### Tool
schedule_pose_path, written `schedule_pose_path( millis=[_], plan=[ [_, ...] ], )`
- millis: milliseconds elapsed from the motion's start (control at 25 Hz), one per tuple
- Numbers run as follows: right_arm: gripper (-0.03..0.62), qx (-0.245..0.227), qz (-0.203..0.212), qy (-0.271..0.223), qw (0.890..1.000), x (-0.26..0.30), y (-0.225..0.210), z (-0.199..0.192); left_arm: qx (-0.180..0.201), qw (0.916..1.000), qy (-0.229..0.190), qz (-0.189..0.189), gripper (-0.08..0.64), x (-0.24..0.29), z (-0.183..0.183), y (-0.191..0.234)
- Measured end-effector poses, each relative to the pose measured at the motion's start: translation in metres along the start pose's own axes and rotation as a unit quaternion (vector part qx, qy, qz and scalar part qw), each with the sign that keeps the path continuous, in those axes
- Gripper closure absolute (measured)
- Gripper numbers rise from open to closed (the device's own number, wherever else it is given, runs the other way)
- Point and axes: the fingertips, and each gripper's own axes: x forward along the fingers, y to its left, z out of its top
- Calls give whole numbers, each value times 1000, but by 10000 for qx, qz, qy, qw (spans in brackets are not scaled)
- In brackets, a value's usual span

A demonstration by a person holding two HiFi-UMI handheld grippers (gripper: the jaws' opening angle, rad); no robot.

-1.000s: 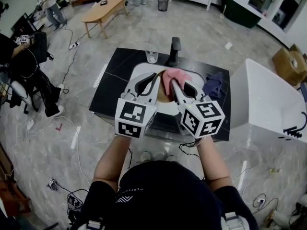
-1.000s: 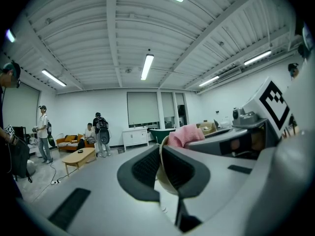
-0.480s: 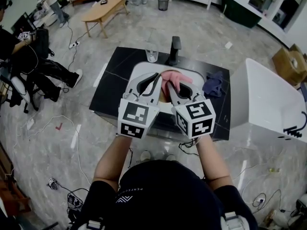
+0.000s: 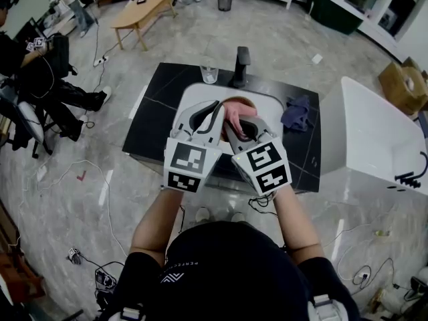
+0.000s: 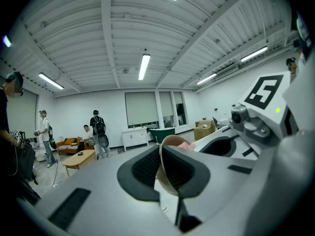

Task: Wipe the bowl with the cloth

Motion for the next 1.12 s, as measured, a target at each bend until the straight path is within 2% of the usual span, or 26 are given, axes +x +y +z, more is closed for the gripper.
schedule_pose_path(
  millis=[240,440,600,840,1120],
  plan=[
    [545,-225,509,94,9984,1,16,-6,-186,9998,11,-8,540,1,-6,2],
    [545,-632,736,526,9939,1,24,-19,-105,9998,124,62,540,0,-12,5],
    [545,-891,412,920,9909,0,14,-30,-175,9996,157,123,540,-3,-17,11],
    [545,-882,-22,1197,9889,4,-1,-42,-215,9995,233,5,540,-4,-26,7],
    [545,-873,-414,1180,9883,2,-14,-38,-404,9984,342,-206,540,-4,-33,0]
  ],
)
